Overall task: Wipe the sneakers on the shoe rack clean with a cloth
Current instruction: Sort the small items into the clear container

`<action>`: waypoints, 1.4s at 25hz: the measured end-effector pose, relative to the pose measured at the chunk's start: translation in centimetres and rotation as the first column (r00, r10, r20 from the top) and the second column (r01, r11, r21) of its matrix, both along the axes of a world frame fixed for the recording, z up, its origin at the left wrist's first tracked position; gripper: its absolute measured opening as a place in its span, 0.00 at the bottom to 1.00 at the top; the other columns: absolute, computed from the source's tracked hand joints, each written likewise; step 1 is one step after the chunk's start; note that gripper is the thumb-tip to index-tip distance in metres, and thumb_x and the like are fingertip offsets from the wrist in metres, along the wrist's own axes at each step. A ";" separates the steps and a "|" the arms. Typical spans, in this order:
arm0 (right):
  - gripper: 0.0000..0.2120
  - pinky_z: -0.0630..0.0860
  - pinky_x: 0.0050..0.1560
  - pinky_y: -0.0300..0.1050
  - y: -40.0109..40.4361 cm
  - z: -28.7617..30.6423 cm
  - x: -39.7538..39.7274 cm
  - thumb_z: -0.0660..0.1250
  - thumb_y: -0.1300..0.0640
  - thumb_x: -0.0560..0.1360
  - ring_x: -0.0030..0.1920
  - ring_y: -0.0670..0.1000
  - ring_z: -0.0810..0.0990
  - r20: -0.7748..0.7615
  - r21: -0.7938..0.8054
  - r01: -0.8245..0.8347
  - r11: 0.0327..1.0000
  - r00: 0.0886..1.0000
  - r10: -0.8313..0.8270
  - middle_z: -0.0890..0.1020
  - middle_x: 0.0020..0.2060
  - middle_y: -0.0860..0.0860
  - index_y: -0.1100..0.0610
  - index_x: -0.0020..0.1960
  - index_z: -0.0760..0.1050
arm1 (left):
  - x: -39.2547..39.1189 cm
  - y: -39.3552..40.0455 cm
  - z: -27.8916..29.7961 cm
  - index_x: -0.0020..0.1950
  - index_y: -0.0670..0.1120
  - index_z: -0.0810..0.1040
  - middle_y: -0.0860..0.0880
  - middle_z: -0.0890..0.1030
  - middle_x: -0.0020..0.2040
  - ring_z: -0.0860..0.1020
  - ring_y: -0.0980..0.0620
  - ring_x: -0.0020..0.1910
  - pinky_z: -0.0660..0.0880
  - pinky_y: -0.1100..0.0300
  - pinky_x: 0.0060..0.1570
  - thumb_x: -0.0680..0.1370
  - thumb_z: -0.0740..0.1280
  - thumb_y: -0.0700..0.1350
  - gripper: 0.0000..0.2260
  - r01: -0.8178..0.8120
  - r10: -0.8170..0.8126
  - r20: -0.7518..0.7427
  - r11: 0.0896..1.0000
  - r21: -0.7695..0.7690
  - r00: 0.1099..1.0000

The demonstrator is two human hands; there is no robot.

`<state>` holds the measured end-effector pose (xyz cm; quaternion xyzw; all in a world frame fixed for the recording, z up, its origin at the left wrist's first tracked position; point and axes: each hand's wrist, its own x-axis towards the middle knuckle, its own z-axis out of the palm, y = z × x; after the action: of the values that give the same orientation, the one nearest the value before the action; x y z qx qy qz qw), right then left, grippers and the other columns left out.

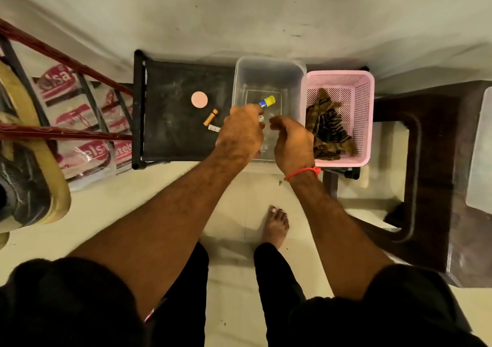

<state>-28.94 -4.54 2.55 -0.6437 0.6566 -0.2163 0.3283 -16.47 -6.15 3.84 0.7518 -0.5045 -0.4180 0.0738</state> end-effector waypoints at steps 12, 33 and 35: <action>0.19 0.79 0.59 0.53 -0.2 0.7 0.8 0.58 0.75 0.76 0.51 0.52 0.83 0.253 0.350 0.246 0.904 0.904 -0.344 0.83 0.53 0.54 0.63 0.62 0.78 | 1.2 -1.1 0.4 0.66 0.46 0.79 0.43 0.81 0.58 0.81 0.44 0.55 0.82 0.47 0.52 0.79 0.68 0.35 0.16 -0.082 0.061 -0.073 0.943 -0.323 0.995; 0.17 0.75 0.35 0.47 -1.6 2.8 5.4 0.59 0.69 0.74 0.32 0.50 0.78 0.427 0.149 0.277 0.949 0.848 -0.314 0.82 0.41 0.47 0.50 0.48 0.79 | 10.5 2.8 -0.2 0.67 0.45 0.76 0.50 0.82 0.56 0.81 0.55 0.54 0.79 0.60 0.55 0.82 0.66 0.52 0.16 -0.419 0.277 -0.346 0.786 -0.454 0.896; 0.19 0.78 0.37 0.54 -1.8 2.9 3.7 0.58 0.67 0.71 0.32 0.51 0.79 0.374 0.140 0.385 0.912 0.833 -0.409 0.83 0.40 0.47 0.46 0.46 0.79 | 7.2 3.4 2.5 0.65 0.47 0.79 0.51 0.83 0.56 0.78 0.51 0.53 0.75 0.57 0.53 0.81 0.66 0.56 0.17 -0.108 0.014 -0.162 0.798 -0.592 0.987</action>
<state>-25.23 -6.31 5.44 -0.4263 0.7020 -0.3854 0.4207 -9.25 -2.74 6.29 0.6724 -0.5792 -0.2897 0.3584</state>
